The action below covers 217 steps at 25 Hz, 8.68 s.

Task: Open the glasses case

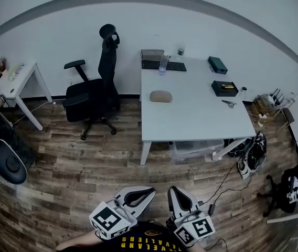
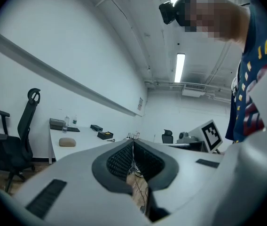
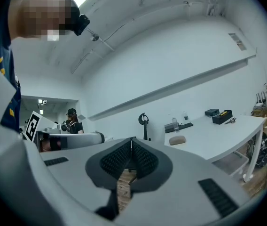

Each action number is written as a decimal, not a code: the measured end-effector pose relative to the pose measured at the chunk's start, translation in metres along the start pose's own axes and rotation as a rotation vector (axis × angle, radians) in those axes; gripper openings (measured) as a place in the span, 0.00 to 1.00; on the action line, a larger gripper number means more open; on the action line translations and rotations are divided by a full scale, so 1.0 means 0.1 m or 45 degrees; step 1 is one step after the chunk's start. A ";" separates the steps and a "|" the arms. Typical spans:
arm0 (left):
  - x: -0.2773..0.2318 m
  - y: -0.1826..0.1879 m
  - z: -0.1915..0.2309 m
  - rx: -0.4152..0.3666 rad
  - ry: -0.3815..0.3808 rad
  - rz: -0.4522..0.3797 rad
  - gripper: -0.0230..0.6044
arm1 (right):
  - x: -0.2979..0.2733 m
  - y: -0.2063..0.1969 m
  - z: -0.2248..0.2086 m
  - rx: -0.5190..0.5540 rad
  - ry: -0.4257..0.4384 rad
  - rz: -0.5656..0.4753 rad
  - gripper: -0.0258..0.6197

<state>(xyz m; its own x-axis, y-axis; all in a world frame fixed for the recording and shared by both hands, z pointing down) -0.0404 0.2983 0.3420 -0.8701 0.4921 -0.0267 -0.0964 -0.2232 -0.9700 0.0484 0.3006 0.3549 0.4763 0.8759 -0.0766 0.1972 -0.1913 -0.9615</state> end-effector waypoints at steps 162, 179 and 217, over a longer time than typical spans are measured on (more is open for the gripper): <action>-4.38 -1.52 6.34 0.149 -0.647 1.168 0.22 | -5.87 -1.34 -3.77 0.780 0.703 1.430 0.56; -4.38 -1.68 6.30 0.075 -0.650 1.288 0.22 | -5.78 -1.21 -3.68 0.766 0.658 1.372 0.56; -4.37 -1.69 6.32 0.058 -0.494 1.260 0.22 | -4.88 -1.42 -3.26 0.506 0.493 1.255 0.56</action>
<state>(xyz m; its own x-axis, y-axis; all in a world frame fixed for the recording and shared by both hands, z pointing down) 0.0507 -0.4111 0.6701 -0.6647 -0.2260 -0.7121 0.7276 -0.4124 -0.5482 0.0675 -0.2439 0.6148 0.5206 0.2116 -0.8272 -0.6646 -0.5078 -0.5482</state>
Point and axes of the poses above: the fingertips, and each gripper's own axes: x backward along the fingers, z to its left, y out of its top, the point moved 2 cm from there along x, backward along the fingers
